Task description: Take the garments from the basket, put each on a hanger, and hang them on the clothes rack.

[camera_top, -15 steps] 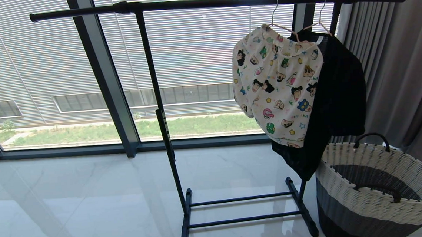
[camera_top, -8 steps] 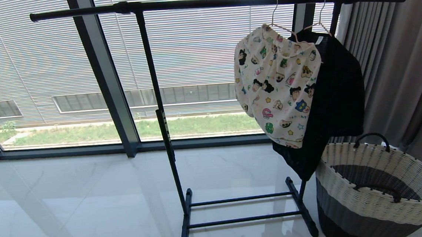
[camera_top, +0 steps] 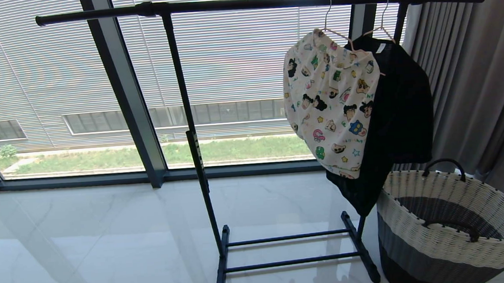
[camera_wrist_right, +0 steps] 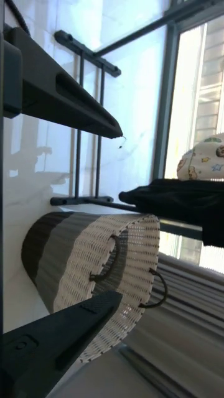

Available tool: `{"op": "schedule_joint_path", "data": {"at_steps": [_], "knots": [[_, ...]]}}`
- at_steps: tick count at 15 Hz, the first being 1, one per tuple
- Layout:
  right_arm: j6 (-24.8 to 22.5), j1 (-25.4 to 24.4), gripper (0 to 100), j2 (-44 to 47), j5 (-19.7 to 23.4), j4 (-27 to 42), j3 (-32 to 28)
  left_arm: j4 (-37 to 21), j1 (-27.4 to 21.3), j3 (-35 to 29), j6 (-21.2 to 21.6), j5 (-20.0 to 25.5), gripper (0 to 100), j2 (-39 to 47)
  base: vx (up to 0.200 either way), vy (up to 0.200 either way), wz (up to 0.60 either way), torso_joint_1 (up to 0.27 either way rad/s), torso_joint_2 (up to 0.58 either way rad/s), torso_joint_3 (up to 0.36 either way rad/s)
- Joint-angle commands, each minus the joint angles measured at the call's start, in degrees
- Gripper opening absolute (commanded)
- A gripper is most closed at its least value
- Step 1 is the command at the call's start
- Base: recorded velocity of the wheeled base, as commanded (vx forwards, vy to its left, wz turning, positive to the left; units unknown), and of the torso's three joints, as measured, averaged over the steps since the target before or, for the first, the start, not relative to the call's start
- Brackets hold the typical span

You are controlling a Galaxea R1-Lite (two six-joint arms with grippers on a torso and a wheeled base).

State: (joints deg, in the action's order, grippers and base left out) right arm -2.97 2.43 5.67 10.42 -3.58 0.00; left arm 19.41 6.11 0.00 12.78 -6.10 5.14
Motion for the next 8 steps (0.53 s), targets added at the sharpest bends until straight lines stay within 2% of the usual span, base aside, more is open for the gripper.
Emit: {"op": "schedule_joint_path", "data": {"at_steps": [1,3,4,5,6,8], "knots": [[-0.37,-8.84,100,2.51,-0.67,0.16,0.0,-0.69,0.04,0.0,-0.21,-0.06,100,0.22,0.0,0.0,0.0,0.0,0.0,0.0],[-0.37,-8.23,100,1.63,-4.01,0.16,0.0,-1.39,0.04,0.0,-0.3,-0.06,100,0.22,0.0,0.0,0.0,0.0,0.0,0.0],[-0.54,-6.38,100,-0.57,-9.63,2.35,0.0,-1.57,0.04,0.0,-0.3,-0.06,100,0.3,0.0,0.0,0.0,0.0,0.0,0.0],[-0.54,-2.34,100,-2.24,-9.81,2.62,0.0,-2.18,0.04,0.0,-0.38,-0.23,100,0.22,0.0,0.0,0.0,0.0,0.0,0.0],[-0.72,-0.49,100,-2.59,-9.81,2.79,0.0,-2.36,0.04,0.0,-0.47,-0.32,100,0.22,0.0,0.0,0.0,0.0,0.0,0.0],[-0.37,-2.25,100,-5.67,-9.81,3.14,0.0,-4.03,0.04,0.0,-1.61,-0.41,100,0.22,0.0,0.0,0.0,0.0,0.0,0.0]]}}
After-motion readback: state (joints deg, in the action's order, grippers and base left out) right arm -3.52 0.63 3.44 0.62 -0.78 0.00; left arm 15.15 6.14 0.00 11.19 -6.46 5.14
